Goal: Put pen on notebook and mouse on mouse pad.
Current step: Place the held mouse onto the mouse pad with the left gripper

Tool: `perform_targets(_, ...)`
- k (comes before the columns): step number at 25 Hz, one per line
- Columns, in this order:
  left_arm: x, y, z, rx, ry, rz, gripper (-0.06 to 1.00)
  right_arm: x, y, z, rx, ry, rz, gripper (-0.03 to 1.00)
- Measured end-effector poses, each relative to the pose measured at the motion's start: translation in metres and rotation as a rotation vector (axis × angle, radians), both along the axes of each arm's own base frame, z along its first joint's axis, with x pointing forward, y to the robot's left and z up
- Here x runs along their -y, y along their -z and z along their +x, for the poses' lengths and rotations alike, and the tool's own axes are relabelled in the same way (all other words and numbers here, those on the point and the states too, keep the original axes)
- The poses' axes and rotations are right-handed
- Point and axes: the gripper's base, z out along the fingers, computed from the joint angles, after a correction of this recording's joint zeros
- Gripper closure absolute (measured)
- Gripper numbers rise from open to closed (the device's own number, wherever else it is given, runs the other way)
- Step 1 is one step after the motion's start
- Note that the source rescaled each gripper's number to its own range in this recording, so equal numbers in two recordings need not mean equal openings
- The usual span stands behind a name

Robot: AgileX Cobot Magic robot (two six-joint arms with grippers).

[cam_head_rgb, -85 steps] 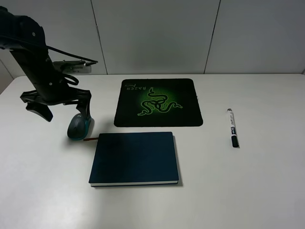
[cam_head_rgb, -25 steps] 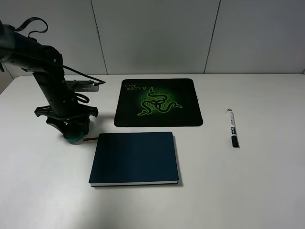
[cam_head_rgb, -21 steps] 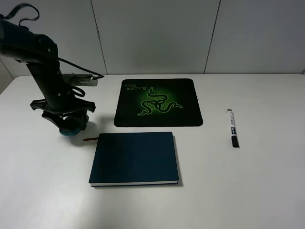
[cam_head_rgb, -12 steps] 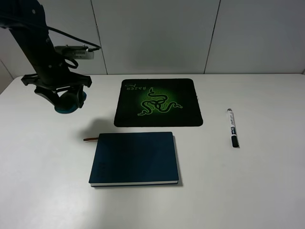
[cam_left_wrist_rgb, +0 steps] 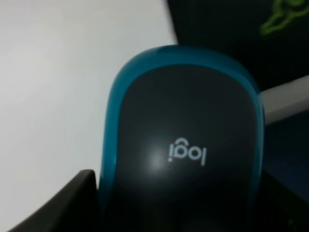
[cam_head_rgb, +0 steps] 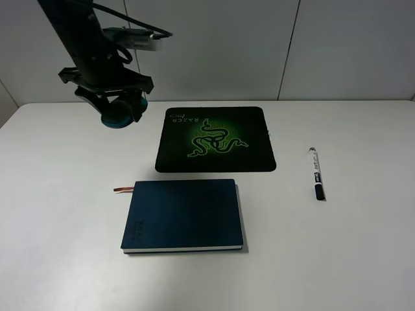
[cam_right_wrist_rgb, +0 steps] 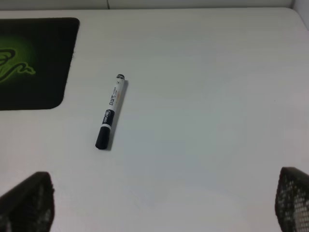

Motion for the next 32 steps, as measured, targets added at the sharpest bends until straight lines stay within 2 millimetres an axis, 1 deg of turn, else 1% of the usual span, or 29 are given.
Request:
perform_targets(6, 0.042, 0.006, 0.012, 0.023, 0.082, -0.012, 0.94, 0.0, 0.0, 0.0, 0.0, 0.0, 0.0, -0.03)
perform_targets(11, 0.067, 0.017, 0.024, 0.032, 0.118, -0.019, 0.94, 0.0, 0.0, 0.0, 0.0, 0.0, 0.0, -0.03)
perform_targets(15, 0.076, 0.029, 0.036, 0.034, 0.121, -0.021, 0.94, 0.0, 0.0, 0.0, 0.0, 0.0, 0.0, -0.03)
perform_targets(25, 0.091, 0.066, 0.061, 0.039, 0.12, -0.023, 0.94, 0.0, 0.0, 0.0, 0.0, 0.0, 0.0, -0.03)
perform_targets(32, 0.107, 0.088, 0.066, 0.086, 0.141, -0.048, 0.94, 0.0, 0.0, 0.0, 0.0, 0.0, 0.0, -0.03)
